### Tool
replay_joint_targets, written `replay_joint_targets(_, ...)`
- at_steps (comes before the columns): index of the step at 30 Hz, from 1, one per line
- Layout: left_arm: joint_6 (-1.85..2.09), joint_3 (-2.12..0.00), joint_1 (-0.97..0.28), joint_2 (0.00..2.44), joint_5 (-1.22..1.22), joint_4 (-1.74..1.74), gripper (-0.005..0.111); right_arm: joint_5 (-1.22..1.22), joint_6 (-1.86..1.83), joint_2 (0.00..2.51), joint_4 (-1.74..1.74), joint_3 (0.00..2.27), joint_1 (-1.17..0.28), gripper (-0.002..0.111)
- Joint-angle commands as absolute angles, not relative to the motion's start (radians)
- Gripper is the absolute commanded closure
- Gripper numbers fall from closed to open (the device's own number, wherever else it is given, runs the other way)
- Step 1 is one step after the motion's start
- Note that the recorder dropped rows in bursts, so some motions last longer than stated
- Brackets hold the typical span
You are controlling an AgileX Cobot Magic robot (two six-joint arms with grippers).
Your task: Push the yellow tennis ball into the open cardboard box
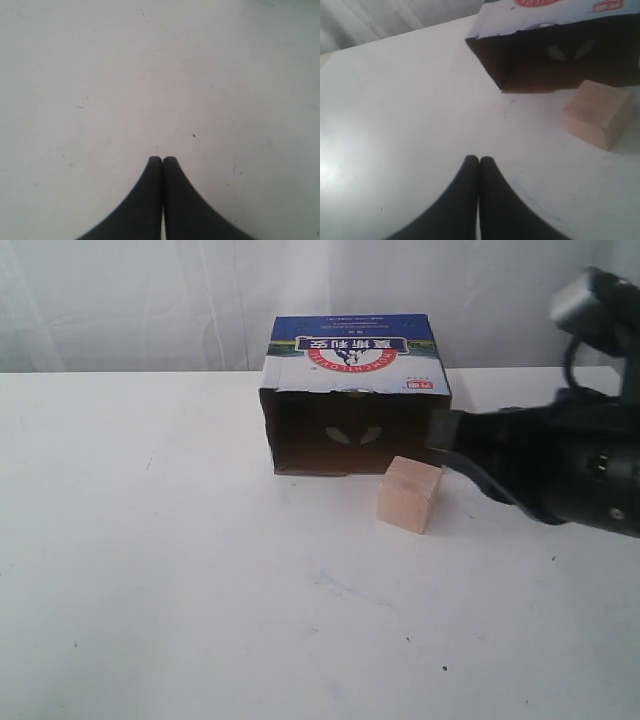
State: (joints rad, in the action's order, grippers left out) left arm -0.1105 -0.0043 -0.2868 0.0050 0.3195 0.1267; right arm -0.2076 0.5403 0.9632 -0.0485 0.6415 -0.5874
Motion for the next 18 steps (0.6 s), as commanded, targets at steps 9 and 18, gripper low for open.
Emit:
replay_joint_targets(9, -0.108, 0.0, -0.292, 0.0, 0.337, 0.129, 0.107, -0.211, 0.545, 0.558, -0.031, 0.301, -0.379, 0.108)
replay_joint_targets(18, -0.108, 0.0, -0.292, 0.0, 0.337, 0.129, 0.107, -0.212, 0.545, 0.299, 0.065, 0.122, -0.272, 0.108)
